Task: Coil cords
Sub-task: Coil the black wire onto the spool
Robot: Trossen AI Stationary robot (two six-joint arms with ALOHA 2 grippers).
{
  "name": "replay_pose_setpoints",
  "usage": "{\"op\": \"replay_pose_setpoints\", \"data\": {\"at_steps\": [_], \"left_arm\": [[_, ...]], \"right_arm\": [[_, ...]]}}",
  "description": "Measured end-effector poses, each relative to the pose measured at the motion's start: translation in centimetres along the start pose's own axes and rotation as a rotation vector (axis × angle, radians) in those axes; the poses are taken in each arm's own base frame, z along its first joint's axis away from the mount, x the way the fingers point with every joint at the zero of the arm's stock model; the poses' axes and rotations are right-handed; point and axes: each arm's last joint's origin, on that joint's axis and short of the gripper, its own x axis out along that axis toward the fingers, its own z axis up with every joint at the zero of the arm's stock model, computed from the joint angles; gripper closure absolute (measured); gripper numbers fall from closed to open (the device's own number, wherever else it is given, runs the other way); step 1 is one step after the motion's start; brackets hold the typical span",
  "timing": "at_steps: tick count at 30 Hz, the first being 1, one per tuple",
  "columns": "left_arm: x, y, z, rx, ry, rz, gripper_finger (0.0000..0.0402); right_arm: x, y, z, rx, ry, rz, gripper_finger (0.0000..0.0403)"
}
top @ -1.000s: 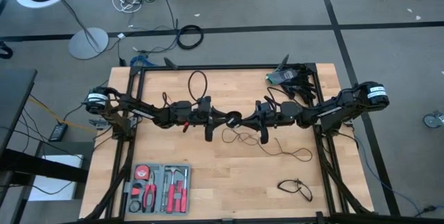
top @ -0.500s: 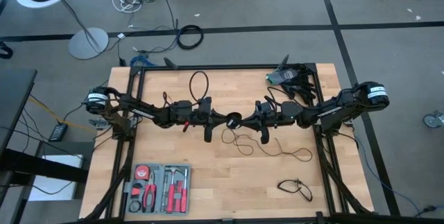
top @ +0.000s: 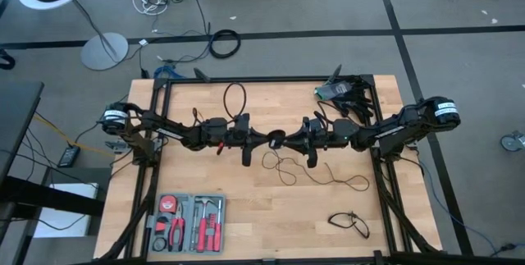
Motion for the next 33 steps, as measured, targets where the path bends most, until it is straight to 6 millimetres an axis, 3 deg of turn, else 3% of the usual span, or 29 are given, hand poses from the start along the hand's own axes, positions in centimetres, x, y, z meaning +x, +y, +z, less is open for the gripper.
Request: {"op": "replay_pose_setpoints", "data": {"at_steps": [7,12,23,27,33], "left_arm": [[0.0,0.2,-0.2,0.000,0.009,0.058,0.0401],[0.0,0.6,-0.6,-0.013,0.038,0.151,0.0401],[-0.4,0.6,-1.6,0.006,0.054,0.466,0.0401],[-0.5,0.6,-1.9,0.015,0.073,0.488,0.0401],[-0.4,0.5,-1.6,0.013,0.045,0.482,0.0401]], "right_arm": [[-0.5,0.1,0.2,-0.008,0.006,-0.003,0.0262],[-1.5,0.2,0.4,0.028,0.092,-0.038,0.0254],[-4.4,0.4,-1.0,0.138,0.348,-0.312,0.0293],[-5.0,0.9,-1.7,0.127,0.379,-0.386,0.0311],[-4.5,1.7,-2.6,0.111,0.392,-0.362,0.0321]]}}
